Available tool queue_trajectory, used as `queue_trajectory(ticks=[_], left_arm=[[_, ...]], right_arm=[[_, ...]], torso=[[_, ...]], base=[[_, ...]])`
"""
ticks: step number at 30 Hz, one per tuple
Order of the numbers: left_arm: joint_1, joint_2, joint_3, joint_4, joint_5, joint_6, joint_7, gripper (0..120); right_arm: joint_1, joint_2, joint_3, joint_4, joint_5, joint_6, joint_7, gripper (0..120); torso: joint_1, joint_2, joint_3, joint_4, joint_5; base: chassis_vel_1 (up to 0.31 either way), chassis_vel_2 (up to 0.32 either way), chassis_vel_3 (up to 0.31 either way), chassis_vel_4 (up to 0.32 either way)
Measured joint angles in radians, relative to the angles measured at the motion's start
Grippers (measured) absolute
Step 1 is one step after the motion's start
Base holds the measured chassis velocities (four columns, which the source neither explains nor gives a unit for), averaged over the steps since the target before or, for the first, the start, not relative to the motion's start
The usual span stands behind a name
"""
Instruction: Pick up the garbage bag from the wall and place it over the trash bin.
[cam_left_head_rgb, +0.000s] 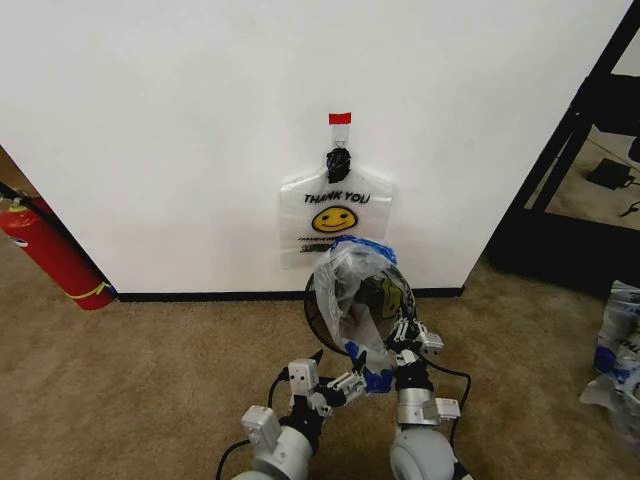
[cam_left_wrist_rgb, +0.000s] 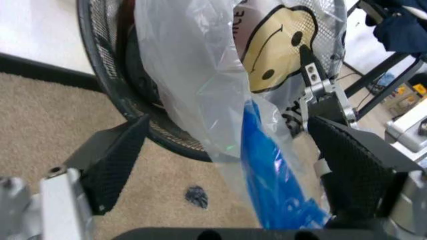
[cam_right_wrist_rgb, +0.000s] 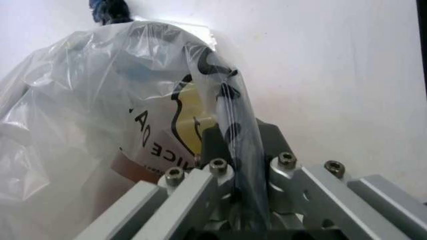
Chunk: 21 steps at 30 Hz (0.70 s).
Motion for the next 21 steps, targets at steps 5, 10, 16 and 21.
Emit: queue_trajectory(ticks=[5,10,16,21], left_arm=[[0.004,-0.052,0.029,-0.021,-0.11,0.013,0.01,74],[0.026,-0.105,0.067,-0.045,-0.153,0.029,0.03,57],[-0.008,-0.132,0.078,0.029,-0.112,0.032,0.027,36],[-0.03,-0.142,0.072,0.055,-0.156,0.034,0.026,19]], right_arm=[[-0.001,0.033,-0.01,-0.019,-0.057,0.012,0.04,0],[0.009,0.048,-0.002,-0.037,-0.088,0.02,0.059,0],[0.009,0.06,-0.002,-0.037,-0.107,0.027,0.054,0],[0.008,0.059,-0.005,-0.039,-0.118,0.03,0.046,0]], torso=[[0.0,0.0,0.0,0.0001,0.0],[0.0,0.0,0.0,0.0002,0.0002],[0.0,0.0,0.0,0.0001,0.0002],[0.0,0.0,0.0,0.0001,0.0001]], base=[[0.0,0.0,0.0,0.0],[0.0,0.0,0.0,0.0],[0.0,0.0,0.0,0.0],[0.0,0.0,0.0,0.0]])
